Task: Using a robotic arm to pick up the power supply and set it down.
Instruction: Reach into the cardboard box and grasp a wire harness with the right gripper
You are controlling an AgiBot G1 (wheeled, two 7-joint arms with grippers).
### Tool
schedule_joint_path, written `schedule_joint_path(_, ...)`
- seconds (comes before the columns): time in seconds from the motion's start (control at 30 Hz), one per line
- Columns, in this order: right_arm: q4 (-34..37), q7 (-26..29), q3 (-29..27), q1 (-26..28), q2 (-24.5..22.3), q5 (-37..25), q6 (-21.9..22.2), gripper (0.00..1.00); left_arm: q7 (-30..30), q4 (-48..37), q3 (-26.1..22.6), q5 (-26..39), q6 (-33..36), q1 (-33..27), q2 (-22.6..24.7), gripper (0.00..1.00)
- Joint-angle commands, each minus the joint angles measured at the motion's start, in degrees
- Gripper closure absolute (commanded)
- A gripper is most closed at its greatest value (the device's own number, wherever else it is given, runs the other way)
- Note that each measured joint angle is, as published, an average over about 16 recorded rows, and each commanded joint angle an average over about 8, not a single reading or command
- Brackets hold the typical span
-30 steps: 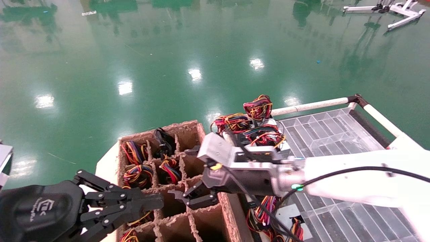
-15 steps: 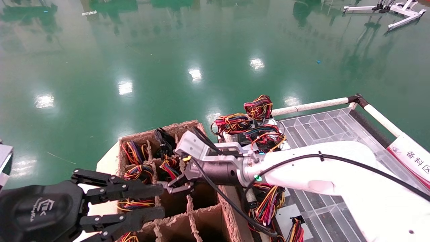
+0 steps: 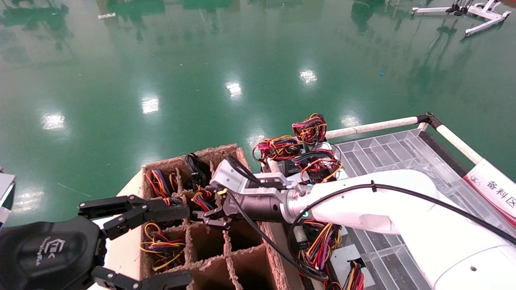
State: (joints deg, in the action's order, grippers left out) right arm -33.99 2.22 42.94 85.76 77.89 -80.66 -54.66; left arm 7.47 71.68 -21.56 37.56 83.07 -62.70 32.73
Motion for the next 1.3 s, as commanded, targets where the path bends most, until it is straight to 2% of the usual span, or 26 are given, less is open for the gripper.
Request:
schedule_joint_path(0.03, 0.2, -0.2, 1.0, 0.1, 0.1, 0.6, 0.8, 1.0, 0.0, 0.0, 0.0, 0.0, 0.0, 0.0, 0.0, 0.0)
schedule_joint_path(0.1, 0.2, -0.2, 2.2, 0.0, 0.2, 1.4, 1.5, 0.98, 0.0, 0.0, 0.0, 0.0, 0.0, 0.0, 0.0, 0.0)
schedule_joint_path(0.17, 0.2, 0.0, 3.5, -0.1, 0.2, 2.2, 2.3, 0.86, 0.0, 0.0, 0.0, 0.0, 0.0, 0.0, 0.0, 0.0)
schedule_joint_path(0.33, 0.0, 0.5, 6.5, -0.2, 0.2, 4.0, 4.4, 0.25, 0.0, 0.0, 0.0, 0.0, 0.0, 0.0, 0.0, 0.0)
schedule_joint_path(0.37, 0.0, 0.6, 7.1, -0.3, 0.2, 4.4, 4.7, 0.14, 0.0, 0.0, 0.0, 0.0, 0.0, 0.0, 0.0, 0.0)
schedule_joint_path(0.4, -0.1, 0.7, 7.6, -0.3, 0.1, 4.8, 5.1, 0.09, 0.0, 0.0, 0.0, 0.0, 0.0, 0.0, 0.0, 0.0)
schedule_joint_path(0.43, -0.2, 0.8, 8.1, -0.2, 0.1, 5.2, 5.4, 0.12, 0.0, 0.0, 0.0, 0.0, 0.0, 0.0, 0.0, 0.0)
schedule_joint_path(0.63, -0.1, 0.9, 10.5, 0.1, 0.0, 8.1, 6.0, 0.84, 0.0, 0.0, 0.0, 0.0, 0.0, 0.0, 0.0, 0.0)
schedule_joint_path(0.67, 0.0, 0.8, 10.8, 0.2, 0.0, 8.5, 6.0, 0.94, 0.0, 0.0, 0.0, 0.0, 0.0, 0.0, 0.0, 0.0)
schedule_joint_path(0.7, 0.1, 0.7, 11.1, 0.3, 0.0, 9.0, 6.1, 0.99, 0.0, 0.0, 0.0, 0.0, 0.0, 0.0, 0.0, 0.0)
schedule_joint_path(1.07, 1.8, 0.0, 14.4, 1.1, 0.0, 13.0, 7.3, 1.0, 0.0, 0.0, 0.0, 0.0, 0.0, 0.0, 0.0, 0.0)
schedule_joint_path(1.3, 2.8, -0.2, 15.6, 1.4, -0.2, 16.3, 6.6, 1.0, 0.0, 0.0, 0.0, 0.0, 0.0, 0.0, 0.0, 0.0)
